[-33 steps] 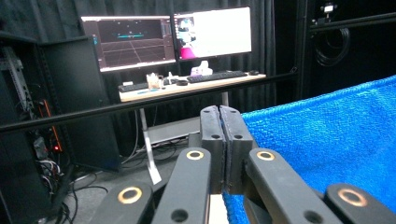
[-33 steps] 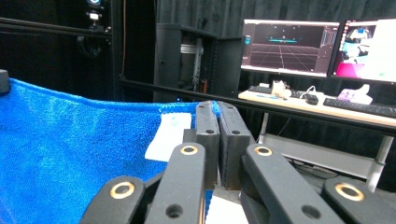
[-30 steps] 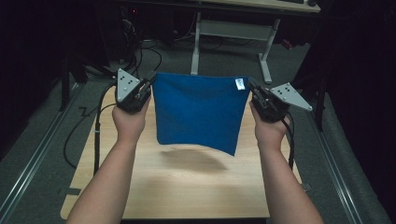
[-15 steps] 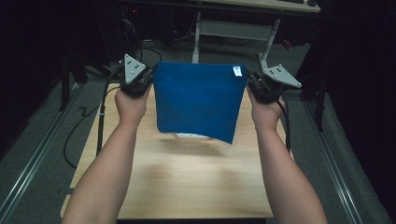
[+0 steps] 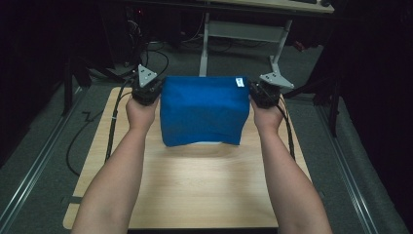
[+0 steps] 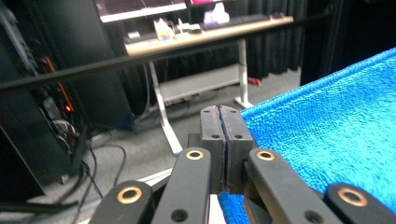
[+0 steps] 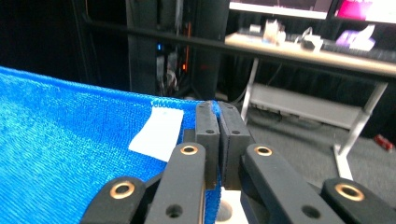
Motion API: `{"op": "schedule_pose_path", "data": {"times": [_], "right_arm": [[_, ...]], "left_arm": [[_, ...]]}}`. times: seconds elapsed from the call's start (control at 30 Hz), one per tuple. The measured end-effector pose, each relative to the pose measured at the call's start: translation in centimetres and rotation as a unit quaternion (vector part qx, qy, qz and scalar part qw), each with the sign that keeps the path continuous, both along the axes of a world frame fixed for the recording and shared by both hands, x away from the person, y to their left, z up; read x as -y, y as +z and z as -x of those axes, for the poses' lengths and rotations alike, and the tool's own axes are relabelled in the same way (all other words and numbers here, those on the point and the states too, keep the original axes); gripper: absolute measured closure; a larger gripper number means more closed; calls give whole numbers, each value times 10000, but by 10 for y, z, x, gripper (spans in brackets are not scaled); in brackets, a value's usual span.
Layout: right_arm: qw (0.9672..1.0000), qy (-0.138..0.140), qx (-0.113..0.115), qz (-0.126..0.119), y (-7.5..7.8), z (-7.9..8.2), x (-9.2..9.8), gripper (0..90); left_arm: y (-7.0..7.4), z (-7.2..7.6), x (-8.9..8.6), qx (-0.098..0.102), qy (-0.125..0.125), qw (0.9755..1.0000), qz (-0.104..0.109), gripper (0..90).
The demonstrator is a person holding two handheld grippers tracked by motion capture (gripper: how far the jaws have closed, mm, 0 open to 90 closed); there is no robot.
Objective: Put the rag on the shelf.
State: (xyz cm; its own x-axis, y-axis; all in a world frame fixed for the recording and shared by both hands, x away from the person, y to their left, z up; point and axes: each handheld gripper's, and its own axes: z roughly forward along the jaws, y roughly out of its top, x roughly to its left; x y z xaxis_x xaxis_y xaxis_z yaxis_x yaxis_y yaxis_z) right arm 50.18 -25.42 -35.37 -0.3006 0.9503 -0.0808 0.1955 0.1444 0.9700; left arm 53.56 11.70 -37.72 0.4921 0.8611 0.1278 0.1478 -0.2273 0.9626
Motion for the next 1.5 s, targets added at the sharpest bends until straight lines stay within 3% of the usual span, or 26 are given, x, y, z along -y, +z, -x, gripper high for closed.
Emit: {"op": "schedule_pose_path", "data": {"times": [0.1, 0.13, 0.6, 0.7, 0.83, 1.5], "right_arm": [[9997, 1, -207, 86, -18, -2, 0, 888], [9995, 4, -267, 144, -27, -2, 0, 888], [9983, 19, -577, 121, -67, 2, 0, 887], [9978, 20, -651, 100, -75, 2, 1, 887], [9972, 30, -741, 82, -84, 3, 4, 887], [9938, 163, -1097, 97, -123, 6, -4, 887]], "left_arm": [[-15, 0, -1, -198, -42, 9998, -11, 894], [-21, 1, -1, -183, -50, 9998, -21, 894], [-69, 10, -2, -657, -138, 9977, 22, 894], [-76, 12, 1, -766, -198, 9968, -109, 894], [-83, 13, 2, -843, -212, 9962, 1, 894], [-118, 23, 8, -1218, -327, 9919, -144, 894]]}}
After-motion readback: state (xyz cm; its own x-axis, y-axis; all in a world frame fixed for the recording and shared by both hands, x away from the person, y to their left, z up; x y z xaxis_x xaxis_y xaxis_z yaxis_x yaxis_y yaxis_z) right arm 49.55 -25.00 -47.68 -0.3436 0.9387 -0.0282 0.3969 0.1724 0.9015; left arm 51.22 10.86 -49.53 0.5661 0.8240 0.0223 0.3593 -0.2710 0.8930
